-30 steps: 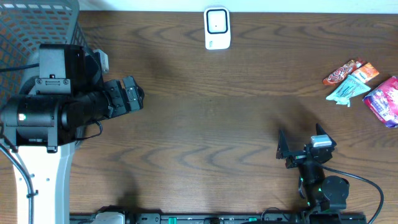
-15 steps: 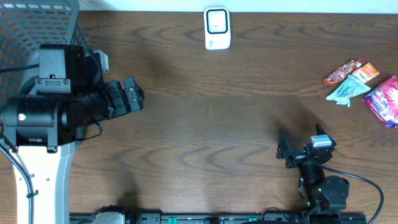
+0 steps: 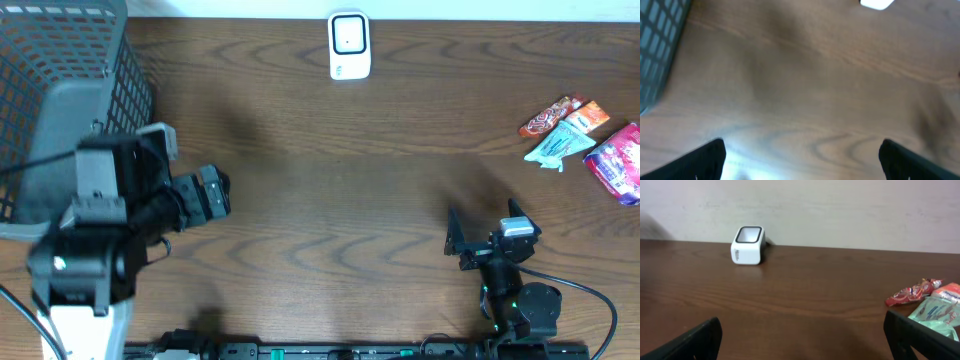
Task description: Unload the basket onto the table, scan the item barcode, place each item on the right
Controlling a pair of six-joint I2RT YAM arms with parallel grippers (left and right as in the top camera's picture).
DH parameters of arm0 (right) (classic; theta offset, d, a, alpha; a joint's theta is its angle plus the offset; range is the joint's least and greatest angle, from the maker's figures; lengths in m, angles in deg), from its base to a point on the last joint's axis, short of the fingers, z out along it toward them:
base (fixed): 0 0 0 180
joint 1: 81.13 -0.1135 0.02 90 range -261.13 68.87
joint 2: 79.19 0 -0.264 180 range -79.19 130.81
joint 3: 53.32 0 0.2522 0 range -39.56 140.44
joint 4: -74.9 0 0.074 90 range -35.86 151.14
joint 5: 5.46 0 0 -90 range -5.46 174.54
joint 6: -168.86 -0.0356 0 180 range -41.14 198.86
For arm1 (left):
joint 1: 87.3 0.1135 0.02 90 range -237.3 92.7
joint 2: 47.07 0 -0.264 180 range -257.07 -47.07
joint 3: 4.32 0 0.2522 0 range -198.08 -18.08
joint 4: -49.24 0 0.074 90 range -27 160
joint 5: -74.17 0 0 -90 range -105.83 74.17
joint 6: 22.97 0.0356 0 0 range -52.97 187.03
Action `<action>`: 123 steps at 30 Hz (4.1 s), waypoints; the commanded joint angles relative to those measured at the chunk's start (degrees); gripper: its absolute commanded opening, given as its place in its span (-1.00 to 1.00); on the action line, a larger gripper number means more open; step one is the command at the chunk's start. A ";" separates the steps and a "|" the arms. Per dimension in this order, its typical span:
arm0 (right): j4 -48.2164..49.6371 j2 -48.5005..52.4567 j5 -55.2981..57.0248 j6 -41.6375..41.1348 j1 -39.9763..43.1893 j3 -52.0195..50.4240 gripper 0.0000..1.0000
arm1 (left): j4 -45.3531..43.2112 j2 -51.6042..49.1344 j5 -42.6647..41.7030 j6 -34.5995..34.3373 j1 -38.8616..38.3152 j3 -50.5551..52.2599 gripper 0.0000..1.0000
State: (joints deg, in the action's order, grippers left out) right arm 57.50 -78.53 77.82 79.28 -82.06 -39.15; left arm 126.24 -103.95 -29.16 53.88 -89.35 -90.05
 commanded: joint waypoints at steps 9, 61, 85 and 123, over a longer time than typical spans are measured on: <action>-0.20 -0.37 0.24 -0.81 0.13 -0.11 0.99 | -24.90 21.94 0.31 1.14 -0.17 29.20 0.96; -0.20 -0.37 0.24 -0.81 0.13 -0.11 0.99 | -66.16 56.83 6.97 8.35 1.51 71.76 0.96; -0.20 -0.37 0.24 -0.81 0.13 -0.11 0.99 | -59.36 56.83 8.72 16.13 1.51 71.76 0.95; -0.20 -0.35 0.24 -0.81 0.13 -0.11 0.98 | -59.43 56.65 8.87 12.90 1.49 71.73 0.96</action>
State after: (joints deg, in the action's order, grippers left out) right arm 57.52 -78.55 77.95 79.28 -82.06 -39.15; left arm 64.54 -47.69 -20.11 67.04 -88.10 -19.12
